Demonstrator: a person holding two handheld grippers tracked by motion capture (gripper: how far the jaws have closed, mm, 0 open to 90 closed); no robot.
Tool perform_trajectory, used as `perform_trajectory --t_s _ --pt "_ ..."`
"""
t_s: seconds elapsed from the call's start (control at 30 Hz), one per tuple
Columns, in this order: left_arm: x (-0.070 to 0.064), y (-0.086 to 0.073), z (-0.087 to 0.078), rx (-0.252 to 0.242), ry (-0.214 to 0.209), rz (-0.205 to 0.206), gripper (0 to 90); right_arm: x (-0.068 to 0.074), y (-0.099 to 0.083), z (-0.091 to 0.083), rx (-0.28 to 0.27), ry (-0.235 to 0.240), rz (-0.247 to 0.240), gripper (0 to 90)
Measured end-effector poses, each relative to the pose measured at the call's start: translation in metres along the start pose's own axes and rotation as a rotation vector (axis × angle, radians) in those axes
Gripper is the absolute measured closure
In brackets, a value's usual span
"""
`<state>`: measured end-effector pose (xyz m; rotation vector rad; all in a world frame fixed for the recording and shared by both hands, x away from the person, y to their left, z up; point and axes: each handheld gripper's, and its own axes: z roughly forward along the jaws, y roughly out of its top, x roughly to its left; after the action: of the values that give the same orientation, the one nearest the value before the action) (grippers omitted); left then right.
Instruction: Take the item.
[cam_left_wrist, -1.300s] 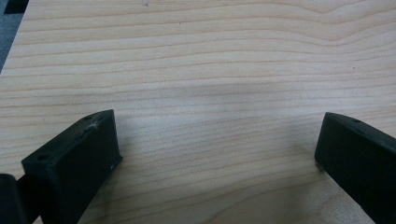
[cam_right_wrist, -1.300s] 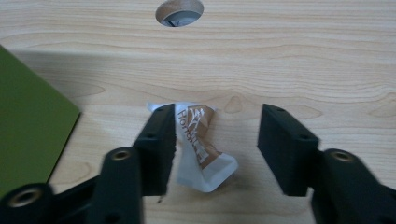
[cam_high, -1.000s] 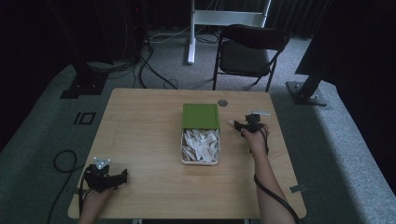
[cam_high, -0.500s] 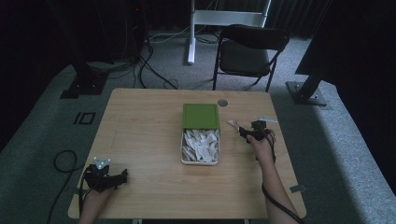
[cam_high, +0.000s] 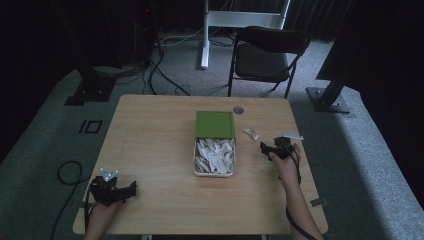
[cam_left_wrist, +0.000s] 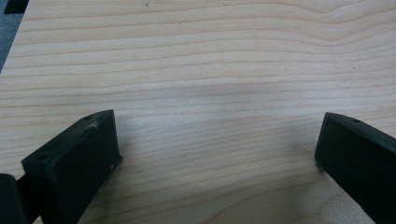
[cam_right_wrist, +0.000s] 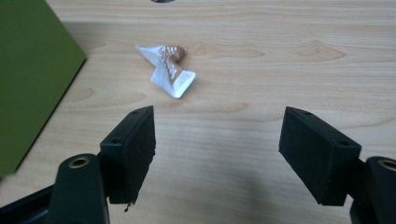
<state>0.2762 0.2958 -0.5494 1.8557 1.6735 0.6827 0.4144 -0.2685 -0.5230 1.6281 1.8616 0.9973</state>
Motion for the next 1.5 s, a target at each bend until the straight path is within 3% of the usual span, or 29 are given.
perform_trajectory --t_s 0.37,0.77,1.0,1.4,1.5 --pt "0.0 0.0 0.0 0.0 0.0 0.0 0.7 -0.005 -0.018 -0.022 0.005 -0.007 -0.027 26.4" --pt "0.0 0.0 0.0 0.0 0.0 0.0 0.7 -0.015 -0.042 -0.05 -0.01 -0.023 -0.025 23.8" --pt "0.0 0.0 0.0 0.0 0.001 0.0 0.7 -0.015 -0.056 -0.056 0.021 -0.029 -0.047 22.2" --pt "0.0 0.0 0.0 0.0 0.001 0.001 0.7 -0.014 -0.08 -0.071 0.024 -0.044 -0.068 20.8" --pt "0.0 0.0 0.0 0.0 0.001 0.001 0.7 -0.013 -0.09 -0.075 0.041 -0.051 -0.093 20.5"
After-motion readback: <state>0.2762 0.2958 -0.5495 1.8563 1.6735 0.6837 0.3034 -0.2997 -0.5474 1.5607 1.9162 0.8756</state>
